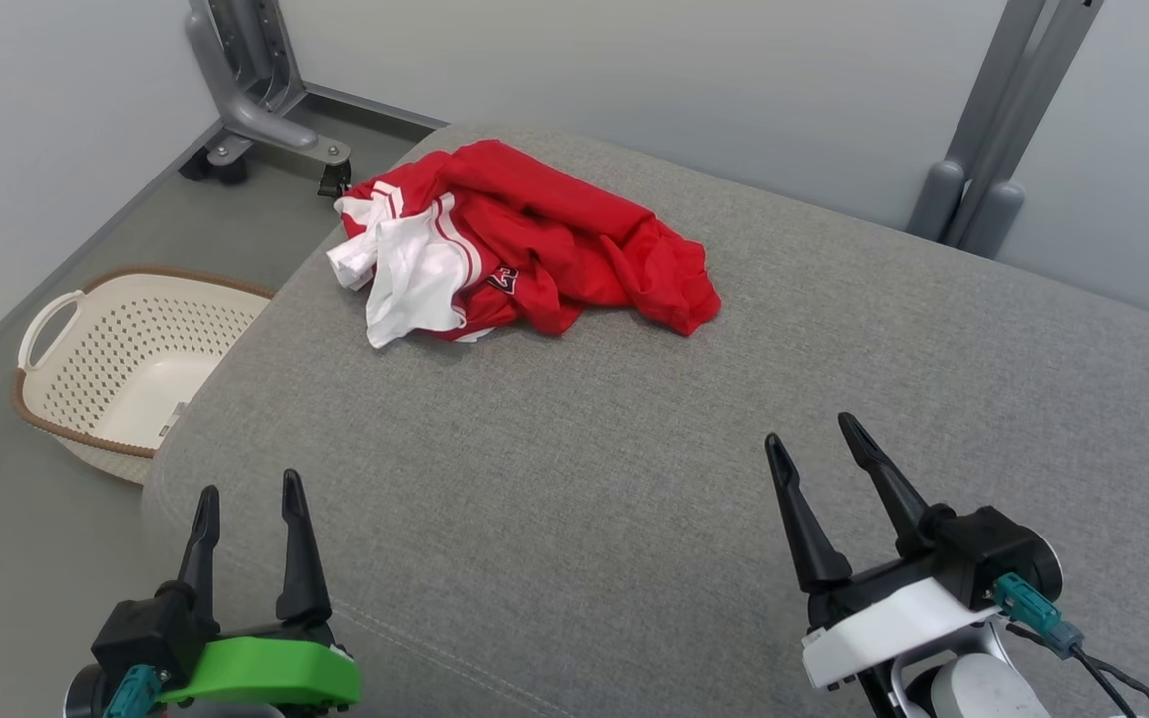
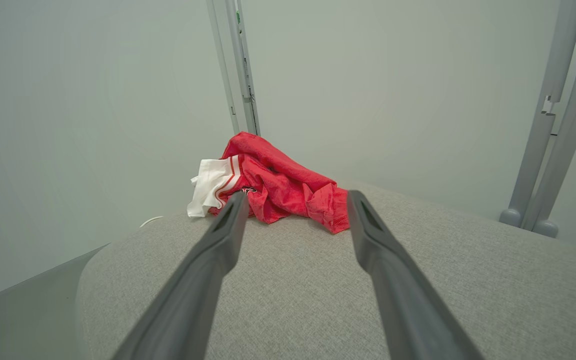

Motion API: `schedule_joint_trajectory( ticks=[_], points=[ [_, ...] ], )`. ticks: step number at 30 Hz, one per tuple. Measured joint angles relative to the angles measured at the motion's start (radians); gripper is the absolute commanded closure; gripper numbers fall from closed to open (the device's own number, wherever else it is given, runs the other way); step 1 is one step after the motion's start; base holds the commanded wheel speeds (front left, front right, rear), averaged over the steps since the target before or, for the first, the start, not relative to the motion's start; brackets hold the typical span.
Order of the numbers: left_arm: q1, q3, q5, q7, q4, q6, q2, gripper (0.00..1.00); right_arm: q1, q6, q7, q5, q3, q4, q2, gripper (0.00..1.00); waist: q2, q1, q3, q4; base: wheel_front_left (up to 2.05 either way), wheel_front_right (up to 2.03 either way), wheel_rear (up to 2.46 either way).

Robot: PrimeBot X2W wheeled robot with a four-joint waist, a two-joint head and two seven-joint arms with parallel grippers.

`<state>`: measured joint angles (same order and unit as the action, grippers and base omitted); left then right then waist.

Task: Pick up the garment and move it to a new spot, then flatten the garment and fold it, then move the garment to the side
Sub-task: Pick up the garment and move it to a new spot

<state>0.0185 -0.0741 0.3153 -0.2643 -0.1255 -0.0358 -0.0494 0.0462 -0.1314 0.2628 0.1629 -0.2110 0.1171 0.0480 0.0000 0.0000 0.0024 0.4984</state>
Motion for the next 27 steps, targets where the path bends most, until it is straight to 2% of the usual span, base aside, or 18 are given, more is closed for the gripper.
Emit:
schedule_joint_trajectory(
  ticks=[6, 9, 12, 16, 20, 27],
  points=[
    [-0.015, 0.014, -0.004, 0.000, -0.002, 0.004, 0.000, 0.00, -0.001, 0.000, 0.000, -0.016, 0.007, -0.008, 0.000, 0.00, 0.0000, 0.0000, 0.010, -0.013, 0.00, 0.00, 0.00],
    [-0.046, 0.023, -0.008, 0.000, 0.002, 0.020, 0.000, 0.00, 0.003, 0.000, 0.000, -0.045, 0.008, -0.012, 0.000, 0.00, 0.0000, 0.0000, 0.030, -0.026, 0.00, 0.00, 0.00],
    [-0.095, 0.021, -0.007, -0.001, -0.035, 0.067, -0.001, 0.00, 0.019, 0.000, 0.000, -0.077, 0.024, -0.022, 0.000, 0.00, 0.0000, 0.0000, 0.059, -0.041, 0.00, 0.00, 0.00],
    [-0.197, -0.020, 0.033, 0.000, -0.154, 0.134, -0.013, 0.00, 0.041, 0.000, 0.000, -0.138, 0.064, -0.046, 0.000, 0.00, 0.0000, 0.0000, 0.109, -0.061, 0.00, 0.00, 0.00],
    [-0.363, -0.020, 0.044, 0.024, -0.237, 0.148, -0.072, 0.00, 0.061, 0.000, 0.000, -0.199, 0.089, -0.070, 0.000, 0.00, 0.0000, 0.0000, 0.170, -0.083, 0.00, 0.00, 0.00],
    [-0.700, -0.085, 0.036, 0.178, -0.432, 0.161, -0.216, 0.00, 0.103, 0.000, 0.000, -0.274, 0.147, -0.140, 0.007, 0.00, 0.0000, 0.0001, 0.308, -0.132, 0.00, 0.00, 0.00]
  ],
)
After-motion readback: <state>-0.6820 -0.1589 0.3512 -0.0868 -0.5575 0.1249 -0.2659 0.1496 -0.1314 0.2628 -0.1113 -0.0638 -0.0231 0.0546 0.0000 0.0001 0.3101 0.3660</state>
